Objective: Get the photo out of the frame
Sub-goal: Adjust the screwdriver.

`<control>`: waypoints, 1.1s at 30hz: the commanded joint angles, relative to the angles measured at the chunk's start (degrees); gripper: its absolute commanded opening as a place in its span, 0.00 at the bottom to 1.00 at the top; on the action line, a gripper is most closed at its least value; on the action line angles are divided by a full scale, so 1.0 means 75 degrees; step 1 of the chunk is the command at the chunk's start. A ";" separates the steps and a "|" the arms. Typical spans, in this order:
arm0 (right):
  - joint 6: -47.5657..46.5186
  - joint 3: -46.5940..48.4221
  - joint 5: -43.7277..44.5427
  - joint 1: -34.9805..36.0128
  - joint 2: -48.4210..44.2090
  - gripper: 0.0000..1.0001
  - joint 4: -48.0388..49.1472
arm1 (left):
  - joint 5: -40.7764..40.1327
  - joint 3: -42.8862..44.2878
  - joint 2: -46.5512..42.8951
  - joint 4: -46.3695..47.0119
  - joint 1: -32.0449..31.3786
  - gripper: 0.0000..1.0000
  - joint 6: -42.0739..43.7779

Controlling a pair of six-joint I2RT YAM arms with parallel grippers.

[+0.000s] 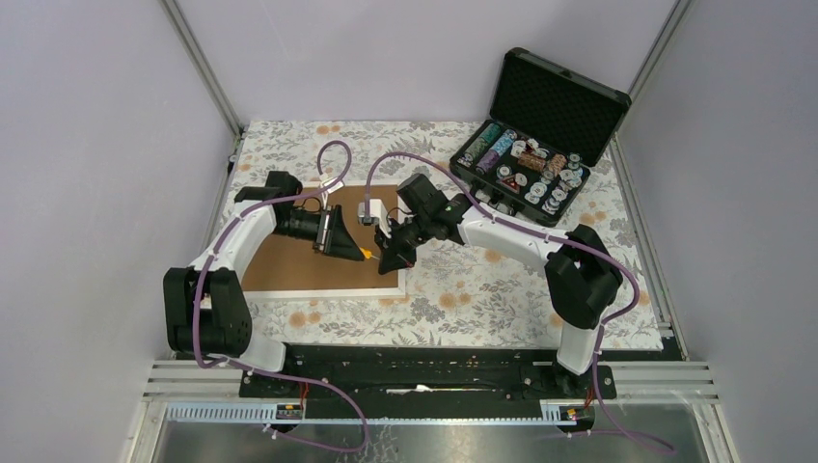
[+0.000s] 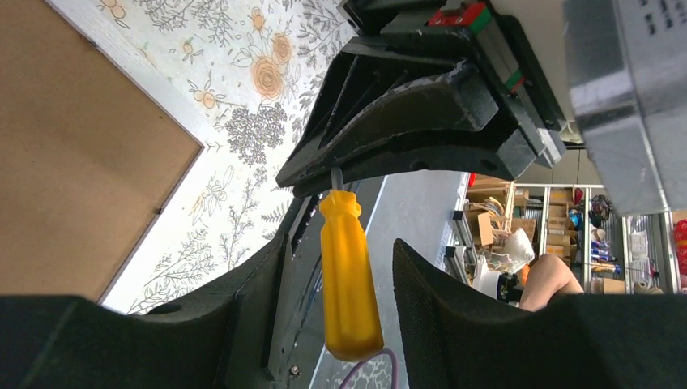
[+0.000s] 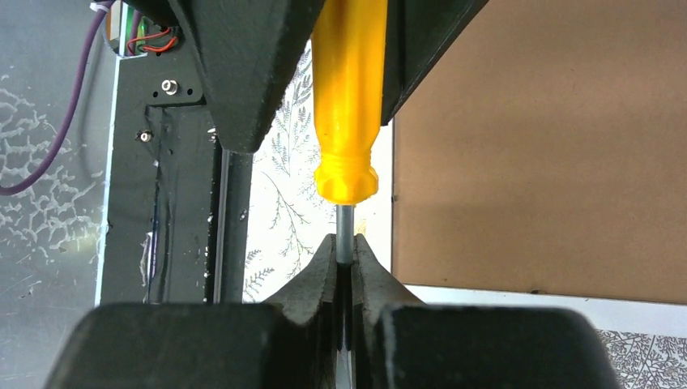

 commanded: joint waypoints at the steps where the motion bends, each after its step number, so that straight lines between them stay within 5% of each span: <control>1: -0.0253 0.0426 -0.0525 0.0017 -0.0089 0.00 -0.0109 | 0.0476 0.0025 -0.0086 -0.0417 0.0005 0.52 0.0767; 8: -0.0252 0.0608 -0.0944 0.0018 0.0053 0.00 -0.0328 | 0.0644 -0.0073 -0.0009 -0.0262 -0.0089 0.50 0.0731; 16: -0.0336 0.0693 -0.1309 0.0092 0.0196 0.00 -0.0740 | 0.0651 -0.0474 -0.0618 0.1254 -0.0141 0.50 -0.0662; 21: -0.0316 0.0721 -0.1426 0.0099 0.0250 0.00 -0.0844 | 0.0653 -0.0737 -0.0817 0.1401 -0.0193 0.37 -0.0608; 27: -0.0281 0.0858 -0.1538 0.0099 0.0359 0.00 -0.0990 | 0.0662 -0.0818 -0.0950 0.1401 -0.0402 0.35 -0.0493; 32: -0.0263 0.0895 -0.1556 0.0092 0.0372 0.00 -0.1046 | 0.0653 -0.0807 -0.0891 0.1389 -0.0396 0.13 -0.0509; 33: -0.0216 0.0904 -0.1514 0.0089 0.0368 0.07 -0.1038 | 0.0705 -0.0821 -0.0864 0.1404 -0.0372 0.07 -0.0524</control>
